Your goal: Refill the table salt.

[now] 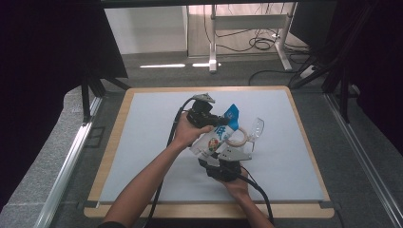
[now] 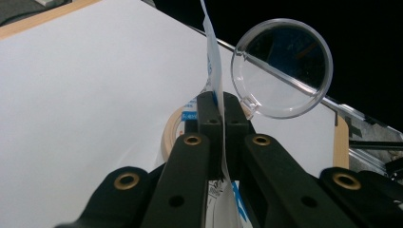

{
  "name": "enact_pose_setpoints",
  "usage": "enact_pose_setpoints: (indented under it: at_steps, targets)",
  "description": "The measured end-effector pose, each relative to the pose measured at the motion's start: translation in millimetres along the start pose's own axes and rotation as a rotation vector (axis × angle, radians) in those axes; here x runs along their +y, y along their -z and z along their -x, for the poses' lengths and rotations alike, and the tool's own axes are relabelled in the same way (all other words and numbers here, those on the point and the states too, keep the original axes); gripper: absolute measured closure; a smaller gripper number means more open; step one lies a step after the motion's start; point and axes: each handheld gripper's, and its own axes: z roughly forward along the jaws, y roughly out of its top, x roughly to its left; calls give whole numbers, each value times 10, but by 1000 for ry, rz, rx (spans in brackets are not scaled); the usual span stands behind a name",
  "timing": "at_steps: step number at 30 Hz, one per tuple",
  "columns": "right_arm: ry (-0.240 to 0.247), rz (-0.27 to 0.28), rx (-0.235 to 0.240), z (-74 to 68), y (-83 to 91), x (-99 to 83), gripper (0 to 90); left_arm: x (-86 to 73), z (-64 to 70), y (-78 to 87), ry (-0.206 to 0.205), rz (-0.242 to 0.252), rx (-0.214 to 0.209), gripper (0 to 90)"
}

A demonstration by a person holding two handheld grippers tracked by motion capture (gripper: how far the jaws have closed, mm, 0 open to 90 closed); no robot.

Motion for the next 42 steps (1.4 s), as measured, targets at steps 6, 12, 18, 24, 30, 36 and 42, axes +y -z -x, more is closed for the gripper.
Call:
enact_pose_setpoints:
  at_steps: [6,12,18,24,30,36,42]
  targets:
    - [-16,8,9,-12,5,7,506,26,-6,-14,-5,-25,9,900]
    - [-34,18,14,-21,7,16,507,63,1,-40,-16,-52,18,900]
    - [-66,34,25,-5,11,37,507,120,12,-87,-20,-70,25,900]
    - [-85,46,31,21,31,51,510,172,2,-124,-26,-84,28,900]
    - [-96,52,45,39,55,54,513,184,-3,-131,-26,-88,27,900]
    - [-105,61,60,52,71,59,513,194,-21,-141,-29,-91,23,900]
    - [-110,70,66,59,86,70,514,208,-29,-169,-27,-95,17,900]
